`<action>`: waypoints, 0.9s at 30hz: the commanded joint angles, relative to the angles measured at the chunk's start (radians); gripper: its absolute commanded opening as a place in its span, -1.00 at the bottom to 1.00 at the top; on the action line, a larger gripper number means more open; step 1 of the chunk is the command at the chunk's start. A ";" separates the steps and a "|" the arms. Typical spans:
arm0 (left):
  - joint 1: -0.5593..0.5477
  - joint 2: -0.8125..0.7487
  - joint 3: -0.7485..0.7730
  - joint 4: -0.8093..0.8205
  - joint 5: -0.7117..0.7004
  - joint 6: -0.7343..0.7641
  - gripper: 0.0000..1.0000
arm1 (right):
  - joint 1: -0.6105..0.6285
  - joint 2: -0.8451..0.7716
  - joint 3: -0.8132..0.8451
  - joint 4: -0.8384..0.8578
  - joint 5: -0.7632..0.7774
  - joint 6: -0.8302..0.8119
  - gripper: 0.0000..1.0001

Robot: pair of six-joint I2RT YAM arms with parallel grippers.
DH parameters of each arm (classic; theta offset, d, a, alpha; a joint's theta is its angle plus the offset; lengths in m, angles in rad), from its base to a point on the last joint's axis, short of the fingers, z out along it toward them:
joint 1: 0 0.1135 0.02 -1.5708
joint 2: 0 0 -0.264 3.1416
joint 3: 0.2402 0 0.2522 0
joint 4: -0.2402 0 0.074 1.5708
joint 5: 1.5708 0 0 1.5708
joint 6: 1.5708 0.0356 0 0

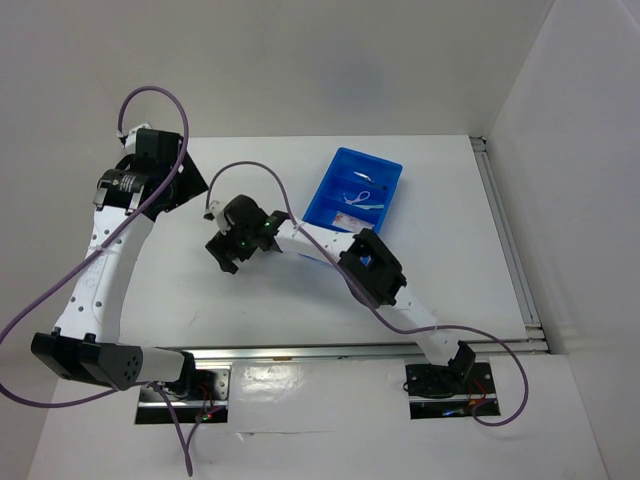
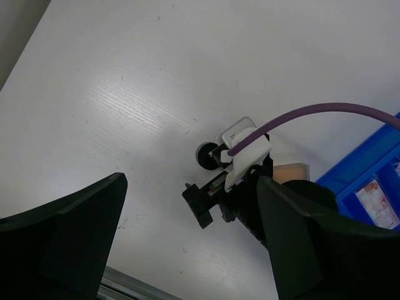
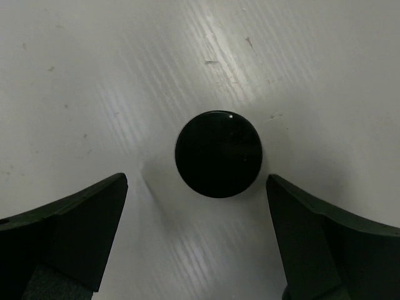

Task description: Organize the makeup

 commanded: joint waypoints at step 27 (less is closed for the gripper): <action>0.006 -0.011 0.024 0.013 -0.004 0.006 0.99 | 0.008 -0.242 -0.251 0.262 0.153 0.144 -0.36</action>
